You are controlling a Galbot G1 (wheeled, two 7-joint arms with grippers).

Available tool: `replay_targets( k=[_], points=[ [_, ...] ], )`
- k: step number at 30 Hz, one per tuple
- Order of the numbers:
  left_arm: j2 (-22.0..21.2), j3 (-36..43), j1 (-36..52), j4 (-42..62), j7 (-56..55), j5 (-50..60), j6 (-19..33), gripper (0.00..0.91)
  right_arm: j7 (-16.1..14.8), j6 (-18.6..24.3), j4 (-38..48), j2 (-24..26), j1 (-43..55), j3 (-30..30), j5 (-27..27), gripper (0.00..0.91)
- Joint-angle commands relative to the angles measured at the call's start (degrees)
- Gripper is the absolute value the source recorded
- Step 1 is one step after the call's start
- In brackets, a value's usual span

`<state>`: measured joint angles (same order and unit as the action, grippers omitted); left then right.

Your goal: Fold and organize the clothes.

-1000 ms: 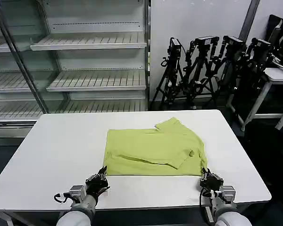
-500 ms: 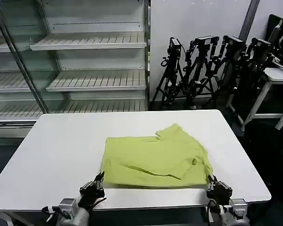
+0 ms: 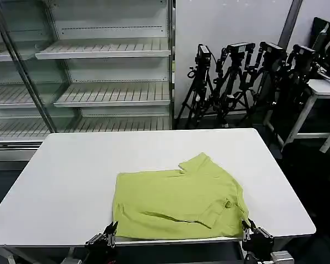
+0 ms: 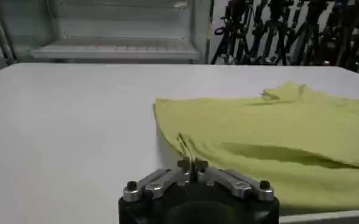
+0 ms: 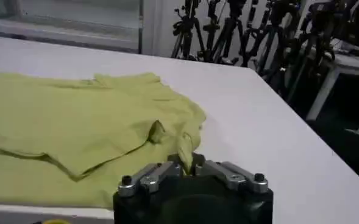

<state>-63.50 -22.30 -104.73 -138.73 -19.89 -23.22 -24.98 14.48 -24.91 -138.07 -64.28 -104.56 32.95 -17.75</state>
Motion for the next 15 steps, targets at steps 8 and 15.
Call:
replay_targets(
  k=[8,15],
  points=[
    [2.9,-8.3,7.4,-2.8,-2.5,-10.3,-0.5,0.907,1.5,0.0,0.6,4.0,10.6,2.0,-4.6,0.907],
    [5.3,-2.4,20.7,8.0,-4.6,-16.0,-2.5,0.907,5.2,-4.3,14.1,7.8,33.9,-10.5,-11.9,0.907]
  ],
)
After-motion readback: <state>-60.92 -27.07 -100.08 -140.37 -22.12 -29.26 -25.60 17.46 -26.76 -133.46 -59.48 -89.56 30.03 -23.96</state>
